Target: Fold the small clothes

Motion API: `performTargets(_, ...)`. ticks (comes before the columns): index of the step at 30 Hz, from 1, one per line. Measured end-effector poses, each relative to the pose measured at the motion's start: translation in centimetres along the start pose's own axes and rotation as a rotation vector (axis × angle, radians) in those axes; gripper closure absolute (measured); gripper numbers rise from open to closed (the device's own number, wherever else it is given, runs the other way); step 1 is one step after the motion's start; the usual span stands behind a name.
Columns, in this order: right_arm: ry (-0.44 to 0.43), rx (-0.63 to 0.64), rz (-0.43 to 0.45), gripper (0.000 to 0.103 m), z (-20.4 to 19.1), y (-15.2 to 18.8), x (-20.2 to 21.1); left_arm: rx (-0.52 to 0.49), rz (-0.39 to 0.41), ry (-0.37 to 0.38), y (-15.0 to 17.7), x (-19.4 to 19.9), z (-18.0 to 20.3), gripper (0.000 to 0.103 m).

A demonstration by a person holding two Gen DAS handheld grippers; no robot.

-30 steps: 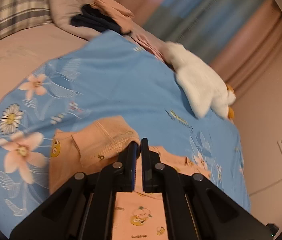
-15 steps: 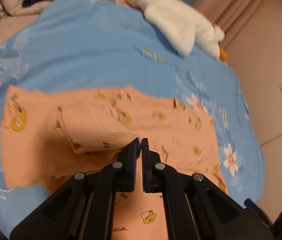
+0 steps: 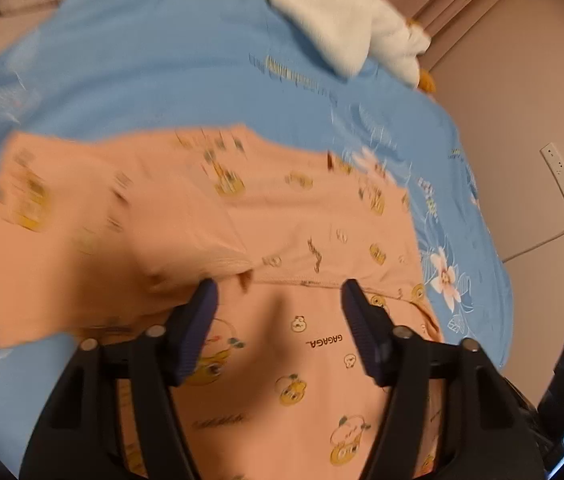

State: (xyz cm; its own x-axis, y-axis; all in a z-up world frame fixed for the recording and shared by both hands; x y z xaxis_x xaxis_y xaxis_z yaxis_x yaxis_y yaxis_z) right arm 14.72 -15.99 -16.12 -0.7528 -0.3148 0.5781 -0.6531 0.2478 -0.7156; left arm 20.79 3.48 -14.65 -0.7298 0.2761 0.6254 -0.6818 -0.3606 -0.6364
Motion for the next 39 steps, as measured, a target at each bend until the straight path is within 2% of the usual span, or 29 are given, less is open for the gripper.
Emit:
performTargets(2,-0.004,0.023,-0.003,0.005,-0.7,-0.2,-0.3,0.017,0.055,0.002,-0.9,2.4,-0.8,0.02)
performTargets(4,-0.013,0.052,-0.004,0.005,-1.7,-0.5,-0.6,0.043,0.11,-0.029,-1.8,4.8,-2.6,0.02)
performTargets(9,-0.068,0.153,-0.018,0.005,-5.9,-1.2,-2.4,0.087,0.169,-0.267,-2.0,9.0,-9.7,0.022)
performTargets(10,-0.093,0.179,-0.027,0.005,-7.4,-1.3,-3.0,0.105,0.168,-0.292,-1.8,9.4,-10.7,0.022)
performTargets(16,-0.212,0.317,-0.081,0.005,-15.2,-0.2,-6.3,0.275,0.147,-0.332,0.9,11.3,-15.7,0.037)
performTargets(19,-0.254,0.385,-0.116,0.016,-18.4,1.1,-7.8,0.325,0.131,-0.356,2.2,11.7,-17.1,0.044)
performTargets(23,-0.246,0.463,-0.157,0.021,-21.1,2.5,-10.6,0.357,0.119,-0.363,3.5,12.6,-18.2,0.045)
performTargets(27,-0.218,0.546,-0.188,0.029,-22.1,3.6,-12.7,0.363,0.116,-0.368,4.0,13.0,-18.6,0.045)
performTargets(28,-0.206,0.56,-0.198,0.037,-22.1,3.7,-13.3,0.364,0.117,-0.366,4.0,13.1,-18.6,0.045)
performTargets(29,-0.193,0.574,-0.204,0.051,-22.0,3.9,-13.7,0.366,0.119,-0.367,4.0,13.2,-18.6,0.045)
performTargets(31,-0.197,0.586,-0.205,0.057,-21.9,3.8,-13.9,0.368,0.121,-0.368,4.1,13.3,-18.6,0.045)
performTargets(32,-0.211,0.577,-0.204,0.067,-21.9,3.7,-13.8,0.367,0.119,-0.367,4.1,13.3,-18.6,0.045)
performTargets(33,-0.216,0.573,-0.204,0.073,-21.8,3.5,-13.8,0.365,0.116,-0.367,4.2,13.3,-18.6,0.045)
performTargets(34,-0.215,0.571,-0.201,0.084,-21.6,3.3,-13.7,0.365,0.114,-0.367,4.2,13.2,-18.6,0.045)
performTargets(35,-0.212,0.564,-0.197,0.09,-21.4,3.0,-13.6,0.365,0.112,-0.366,4.3,13.2,-18.5,0.045)
performTargets(39,-0.27,0.448,-0.195,0.091,-20.8,1.2,-12.4,0.369,0.112,-0.358,4.2,13.1,-18.3,0.045)
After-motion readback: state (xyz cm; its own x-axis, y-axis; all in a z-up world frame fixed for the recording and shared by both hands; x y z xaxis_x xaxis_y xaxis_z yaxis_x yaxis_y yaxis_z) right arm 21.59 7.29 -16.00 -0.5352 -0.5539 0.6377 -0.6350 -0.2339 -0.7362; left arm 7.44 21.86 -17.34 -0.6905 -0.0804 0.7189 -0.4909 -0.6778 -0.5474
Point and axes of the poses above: each gripper's, at about its wrist camera, not at the fingertips, and x roughly against the way its jaws point, z to its right, y to its underside, the point moved 10 cm from there along -x, roughly the way its jaws point, and after that the axes turned 12 degrees about z, right-handed, at the moved point
